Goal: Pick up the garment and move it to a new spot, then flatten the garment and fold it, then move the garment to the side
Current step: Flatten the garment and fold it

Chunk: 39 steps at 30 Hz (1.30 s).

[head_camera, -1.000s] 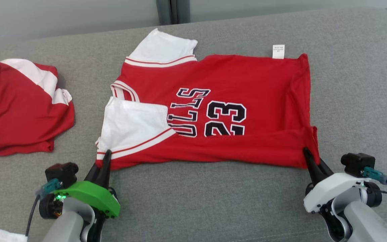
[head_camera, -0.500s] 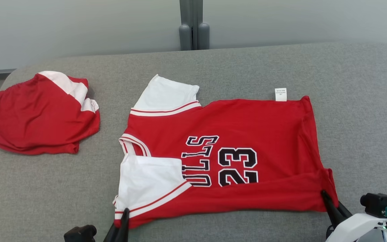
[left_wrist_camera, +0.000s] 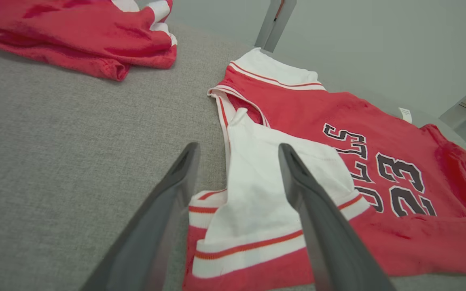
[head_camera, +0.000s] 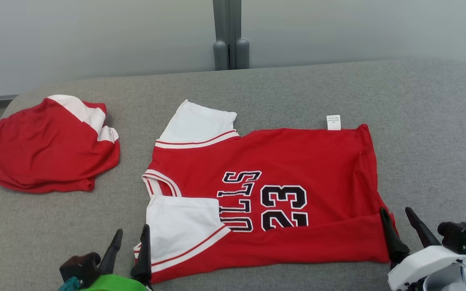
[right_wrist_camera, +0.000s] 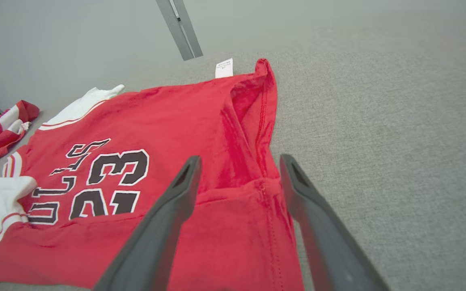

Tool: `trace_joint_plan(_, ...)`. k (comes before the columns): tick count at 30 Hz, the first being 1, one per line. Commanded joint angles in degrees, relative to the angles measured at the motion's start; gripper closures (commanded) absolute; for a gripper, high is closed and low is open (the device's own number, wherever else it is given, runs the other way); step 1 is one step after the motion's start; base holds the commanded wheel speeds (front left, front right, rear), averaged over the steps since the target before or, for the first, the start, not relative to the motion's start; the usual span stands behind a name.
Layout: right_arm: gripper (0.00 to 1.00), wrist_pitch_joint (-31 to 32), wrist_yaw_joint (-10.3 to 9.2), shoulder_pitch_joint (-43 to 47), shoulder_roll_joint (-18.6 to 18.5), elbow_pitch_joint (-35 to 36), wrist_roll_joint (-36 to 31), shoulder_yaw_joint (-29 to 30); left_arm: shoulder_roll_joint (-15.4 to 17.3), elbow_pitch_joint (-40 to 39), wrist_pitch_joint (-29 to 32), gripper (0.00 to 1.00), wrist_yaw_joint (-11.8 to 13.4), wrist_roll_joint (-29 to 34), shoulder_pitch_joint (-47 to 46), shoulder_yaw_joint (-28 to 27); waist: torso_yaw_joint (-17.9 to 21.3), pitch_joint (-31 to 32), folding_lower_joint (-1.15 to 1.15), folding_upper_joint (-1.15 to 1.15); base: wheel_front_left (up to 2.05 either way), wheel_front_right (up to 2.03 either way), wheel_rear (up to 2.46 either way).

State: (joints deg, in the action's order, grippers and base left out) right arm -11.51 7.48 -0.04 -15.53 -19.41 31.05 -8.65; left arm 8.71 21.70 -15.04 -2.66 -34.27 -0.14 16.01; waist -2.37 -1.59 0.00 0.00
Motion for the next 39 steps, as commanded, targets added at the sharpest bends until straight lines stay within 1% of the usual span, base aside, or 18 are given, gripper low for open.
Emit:
trace_joint_plan(1,0.00,-1.03,0.02,-1.00,0.45,0.95,-1.33,0.35,0.20,-0.88,-0.17,0.00,0.11,1.63,-1.16,-1.16,0.40,0.45,0.00,0.00,0.00,0.00,0.00)
trace_joint_plan(7,0.00,-3.28,0.02,-2.00,2.84,5.07,-6.18,2.98,0.37,-4.73,-0.18,0.00,0.70,6.94,-2.67,-5.79,0.76,1.31,0.00,0.00,0.00,0.00,0.00)
trace_joint_plan(12,0.00,-3.66,0.02,-1.85,4.79,9.72,-10.44,5.66,1.11,-7.49,-0.18,0.00,1.39,12.67,-3.85,-8.83,0.72,1.71,0.00,0.00,0.00,0.00,0.00)
trace_joint_plan(14,0.00,-3.70,0.02,-1.51,5.44,11.78,-12.38,6.68,0.94,-8.24,-0.18,0.00,1.50,13.80,-4.09,-9.98,0.72,1.84,0.00,0.00,0.00,0.00,0.00)
trace_joint_plan(18,0.00,-3.72,0.02,-0.13,6.62,14.14,-14.63,8.07,1.41,-9.78,-0.18,0.00,0.81,15.85,-4.06,-11.94,0.73,2.12,0.00,0.00,0.00,0.00,0.00)
trace_joint_plan(21,0.00,-3.73,0.02,0.78,7.16,14.68,-15.64,8.81,1.72,-10.04,-0.18,0.00,0.17,16.70,-3.27,-13.10,0.70,2.26,0.00,0.00,0.00,0.00,0.00)
trace_joint_plan(28,0.00,-3.73,0.02,2.43,7.64,13.06,-16.25,9.40,1.60,-9.96,-0.18,0.00,-1.17,17.45,-0.91,-14.89,0.55,2.37,0.00,0.00,0.00,0.00,0.00)
trace_joint_plan(35,0.00,-3.74,0.02,2.84,7.83,11.37,-16.58,8.99,1.27,-9.22,-0.18,0.00,-2.77,17.24,0.50,-14.96,0.23,2.39,0.00,0.00,0.00,0.00,0.00)
trace_joint_plan(39,0.00,-3.74,0.02,2.64,7.96,10.65,-16.67,8.83,1.11,-9.04,-0.18,0.00,-3.21,17.69,0.62,-15.29,0.13,2.45,0.00,0.00,0.00,0.00,0.00)
